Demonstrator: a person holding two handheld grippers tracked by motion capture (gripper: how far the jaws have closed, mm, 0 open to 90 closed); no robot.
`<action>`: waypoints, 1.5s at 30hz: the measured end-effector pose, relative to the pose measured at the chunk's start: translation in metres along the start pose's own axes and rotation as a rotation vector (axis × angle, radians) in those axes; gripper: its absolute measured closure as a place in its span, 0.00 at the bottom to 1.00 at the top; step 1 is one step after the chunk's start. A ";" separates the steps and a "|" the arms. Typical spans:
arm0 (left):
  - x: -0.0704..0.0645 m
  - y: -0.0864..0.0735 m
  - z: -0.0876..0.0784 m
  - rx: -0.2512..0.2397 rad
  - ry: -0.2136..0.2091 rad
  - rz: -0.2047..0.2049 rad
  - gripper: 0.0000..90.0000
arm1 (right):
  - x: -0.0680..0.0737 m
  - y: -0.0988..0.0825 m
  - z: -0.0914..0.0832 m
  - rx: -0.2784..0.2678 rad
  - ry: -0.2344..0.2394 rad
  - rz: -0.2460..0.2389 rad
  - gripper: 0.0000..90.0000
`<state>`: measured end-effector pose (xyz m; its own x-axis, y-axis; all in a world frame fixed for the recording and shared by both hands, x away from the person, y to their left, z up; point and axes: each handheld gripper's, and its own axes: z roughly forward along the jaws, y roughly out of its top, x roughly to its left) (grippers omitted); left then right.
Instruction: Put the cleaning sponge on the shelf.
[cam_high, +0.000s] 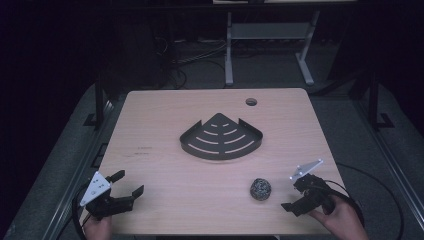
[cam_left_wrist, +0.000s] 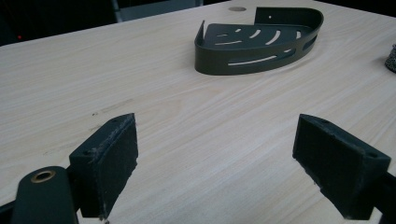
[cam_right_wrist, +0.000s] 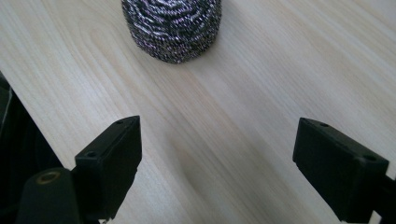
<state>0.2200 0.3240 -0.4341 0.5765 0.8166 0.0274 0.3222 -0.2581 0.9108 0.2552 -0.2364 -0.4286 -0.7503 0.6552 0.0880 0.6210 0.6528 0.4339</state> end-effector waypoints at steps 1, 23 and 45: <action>0.000 0.000 0.000 0.001 0.000 0.000 0.15 | 0.000 0.000 0.000 0.000 0.000 0.000 0.17; 0.001 0.001 -0.001 -0.010 0.002 -0.001 0.15 | 0.009 0.033 0.011 0.050 0.039 -0.093 0.17; 0.001 0.001 -0.003 -0.016 0.002 -0.009 0.15 | 0.016 0.066 0.034 0.075 0.069 -0.174 0.17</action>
<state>0.2189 0.3258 -0.4323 0.5723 0.8198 0.0197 0.3152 -0.2421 0.9177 0.2917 -0.1702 -0.4293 -0.8600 0.5040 0.0802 0.4938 0.7820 0.3803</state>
